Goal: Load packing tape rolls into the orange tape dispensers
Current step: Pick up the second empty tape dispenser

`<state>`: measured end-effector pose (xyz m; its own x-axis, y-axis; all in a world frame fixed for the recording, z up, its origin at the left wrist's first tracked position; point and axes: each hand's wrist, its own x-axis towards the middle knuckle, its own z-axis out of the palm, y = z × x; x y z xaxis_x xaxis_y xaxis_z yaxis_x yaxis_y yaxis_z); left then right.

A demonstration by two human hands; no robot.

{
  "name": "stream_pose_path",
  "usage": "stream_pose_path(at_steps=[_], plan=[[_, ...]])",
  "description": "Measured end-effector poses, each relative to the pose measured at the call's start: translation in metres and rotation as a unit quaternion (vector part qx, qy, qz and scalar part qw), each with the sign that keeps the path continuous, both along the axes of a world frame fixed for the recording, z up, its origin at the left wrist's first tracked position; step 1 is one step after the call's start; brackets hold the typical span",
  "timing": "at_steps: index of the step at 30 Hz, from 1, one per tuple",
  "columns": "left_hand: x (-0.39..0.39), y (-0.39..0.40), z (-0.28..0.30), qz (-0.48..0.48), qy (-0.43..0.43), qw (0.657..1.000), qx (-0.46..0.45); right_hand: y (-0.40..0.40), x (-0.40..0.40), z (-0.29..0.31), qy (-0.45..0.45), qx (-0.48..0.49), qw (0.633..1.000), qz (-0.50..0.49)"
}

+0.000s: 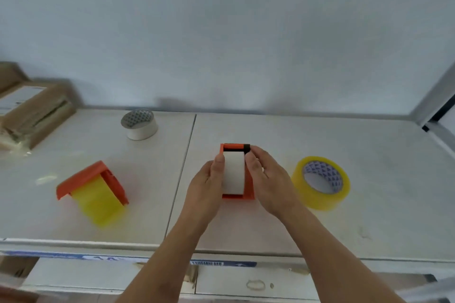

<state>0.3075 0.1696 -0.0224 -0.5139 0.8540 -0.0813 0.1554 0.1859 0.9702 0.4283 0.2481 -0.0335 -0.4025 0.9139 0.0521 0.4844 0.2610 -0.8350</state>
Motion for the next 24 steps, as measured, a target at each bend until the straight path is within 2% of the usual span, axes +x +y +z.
stream_pose_path(at_steps=[3, 6, 17, 24], plan=[[0.007, 0.004, -0.006, -0.012, -0.050, 0.999, 0.000, 0.002, 0.001, -0.010, 0.028, -0.024, 0.999, 0.007], [0.011, 0.005, -0.007, -0.022, -0.066, 0.998, -0.005, 0.002, 0.001, -0.016, 0.052, -0.022, 0.998, 0.000], [0.011, 0.021, 0.003, 0.023, -0.098, 0.994, 0.038, 0.000, 0.006, -0.022, 0.026, 0.009, 0.999, 0.023], [0.004, 0.030, 0.024, -0.010, -0.101, 0.995, 0.016, 0.001, 0.005, -0.017, 0.017, -0.009, 0.999, 0.031]])
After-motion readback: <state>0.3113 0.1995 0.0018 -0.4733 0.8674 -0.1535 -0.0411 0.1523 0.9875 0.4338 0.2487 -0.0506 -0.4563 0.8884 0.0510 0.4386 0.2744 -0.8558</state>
